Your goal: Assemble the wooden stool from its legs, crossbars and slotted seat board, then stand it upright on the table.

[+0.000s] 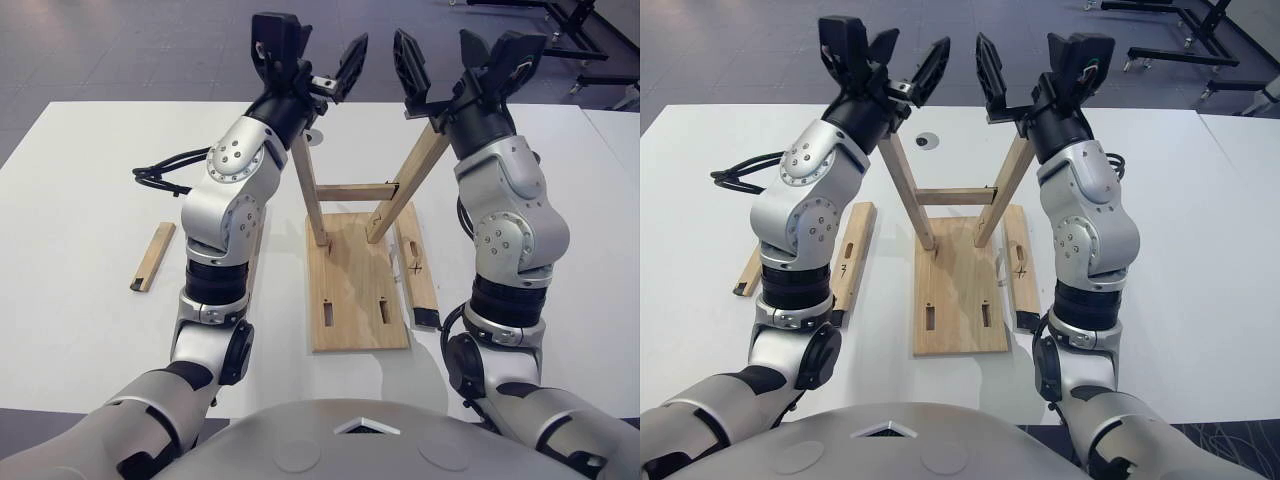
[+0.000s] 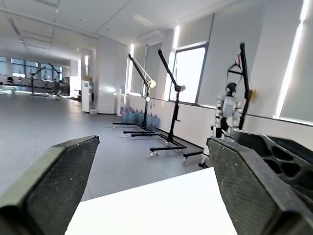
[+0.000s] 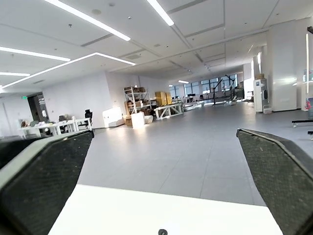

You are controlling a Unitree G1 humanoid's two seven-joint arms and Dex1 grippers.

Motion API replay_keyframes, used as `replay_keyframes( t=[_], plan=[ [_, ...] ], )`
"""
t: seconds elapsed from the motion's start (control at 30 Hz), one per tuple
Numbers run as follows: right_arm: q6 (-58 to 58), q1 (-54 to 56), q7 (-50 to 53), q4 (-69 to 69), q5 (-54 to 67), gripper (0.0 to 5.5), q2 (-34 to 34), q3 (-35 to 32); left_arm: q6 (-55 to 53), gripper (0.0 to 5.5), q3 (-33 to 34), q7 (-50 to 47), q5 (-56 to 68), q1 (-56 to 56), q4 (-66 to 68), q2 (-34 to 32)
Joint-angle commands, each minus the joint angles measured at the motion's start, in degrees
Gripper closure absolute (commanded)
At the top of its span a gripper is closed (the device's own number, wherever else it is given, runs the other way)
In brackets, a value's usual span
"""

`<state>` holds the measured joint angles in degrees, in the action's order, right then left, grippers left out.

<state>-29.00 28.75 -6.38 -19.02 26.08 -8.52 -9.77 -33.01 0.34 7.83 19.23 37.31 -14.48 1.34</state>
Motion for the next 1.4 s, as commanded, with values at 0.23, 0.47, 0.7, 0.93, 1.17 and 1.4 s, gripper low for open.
replay_keyframes(
  t=[0.23, 0.47, 0.7, 0.93, 1.17, 1.4],
  plan=[
    [-0.5, 9.1, 1.5, -3.5, 6.3, 0.10, -6.3, -9.6, -7.5, 1.45, 21.9, 2.4, 6.3, -3.3, -11.9, -21.7],
    [-1.1, 0.7, 1.6, -0.8, 5.5, 0.10, -10.2, -15.1, -0.8, 1.45, 25.9, 22.6, 4.1, -47.4, -7.3, -29.4],
    [-2.0, -2.8, 1.7, -1.5, 5.8, 0.10, -10.1, -13.2, 3.5, 1.45, 29.3, 28.4, 4.2, -59.1, 3.4, -30.7],
    [-2.7, -1.5, 1.9, -1.0, 6.6, 0.10, -10.0, -12.1, 2.4, 1.45, 24.3, 28.2, 2.8, -61.6, 5.3, -30.2],
    [-2.9, -0.9, 1.5, -1.1, 6.8, 0.10, -10.4, -11.3, 0.5, 1.86, 22.7, 24.4, 1.0, -61.8, 9.0, -30.0],
    [-2.8, -0.5, 1.6, -1.0, 6.8, 0.10, -10.5, -10.8, -0.5, 2.84, 22.1, 22.7, 2.6, -61.3, 9.6, -28.9]
  ],
)
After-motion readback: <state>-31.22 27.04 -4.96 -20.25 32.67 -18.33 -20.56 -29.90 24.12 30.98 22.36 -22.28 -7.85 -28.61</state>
